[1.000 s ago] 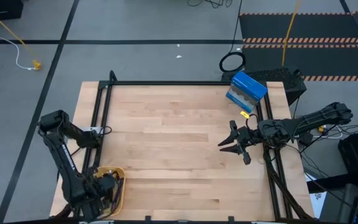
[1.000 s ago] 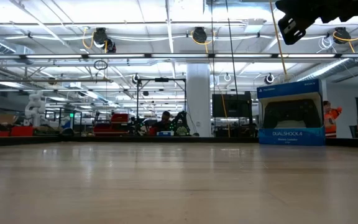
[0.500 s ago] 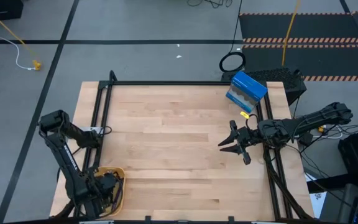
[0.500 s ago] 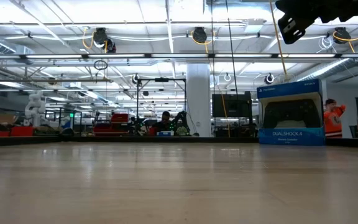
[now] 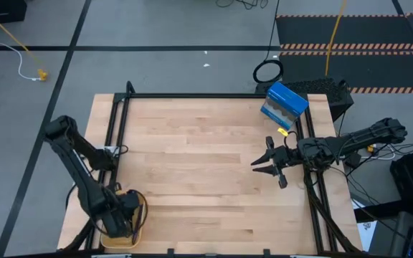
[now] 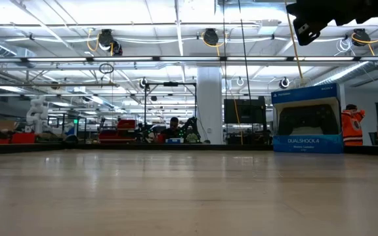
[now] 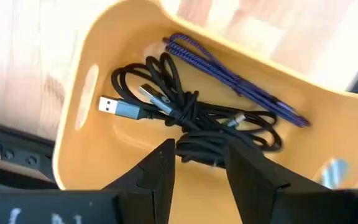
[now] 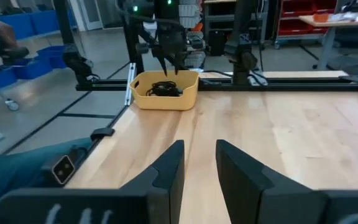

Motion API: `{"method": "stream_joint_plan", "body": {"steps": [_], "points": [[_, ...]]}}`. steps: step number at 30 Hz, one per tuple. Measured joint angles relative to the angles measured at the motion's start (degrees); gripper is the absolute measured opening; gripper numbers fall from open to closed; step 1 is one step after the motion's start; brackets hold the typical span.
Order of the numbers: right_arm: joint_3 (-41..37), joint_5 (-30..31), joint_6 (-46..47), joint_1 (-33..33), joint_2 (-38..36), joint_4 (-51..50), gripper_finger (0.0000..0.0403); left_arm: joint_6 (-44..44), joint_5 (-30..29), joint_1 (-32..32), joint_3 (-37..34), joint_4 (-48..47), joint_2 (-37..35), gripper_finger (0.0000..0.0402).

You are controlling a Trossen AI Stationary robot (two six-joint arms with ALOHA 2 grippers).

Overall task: Pick and place USB-C Cables
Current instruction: Return to Home Position

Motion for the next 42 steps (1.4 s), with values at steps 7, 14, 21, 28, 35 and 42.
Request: {"method": "stream_joint_plan", "body": {"steps": [7,14,21,28,35,42], "points": [[0.00,-0.03,-1.91,-0.01,0.00,-0.03,0.0083,8.53,-5.00,4.49,0.00,-0.15,-7.54,0.0140],[0.00,-0.05,-4.19,0.00,0.00,0.40,0.0069,26.33,-21.07,10.09,0.00,0.10,-13.67,0.0140],[0.00,0.05,-9.99,0.00,-0.02,0.43,0.0016,49.60,-34.61,18.50,0.00,9.35,-17.56,0.0140],[0.00,6.27,-17.07,0.00,-0.02,3.97,0.0007,75.35,-42.26,28.31,0.02,26.86,-18.40,0.0140],[0.00,7.27,-26.09,-2.08,-0.09,5.44,0.0001,84.63,-41.41,39.38,0.02,33.77,-18.40,0.0140],[0.00,5.56,-27.54,-6.93,-0.19,3.50,0.0000,84.61,-32.12,46.54,0.02,36.85,-17.75,0.0140]]}}
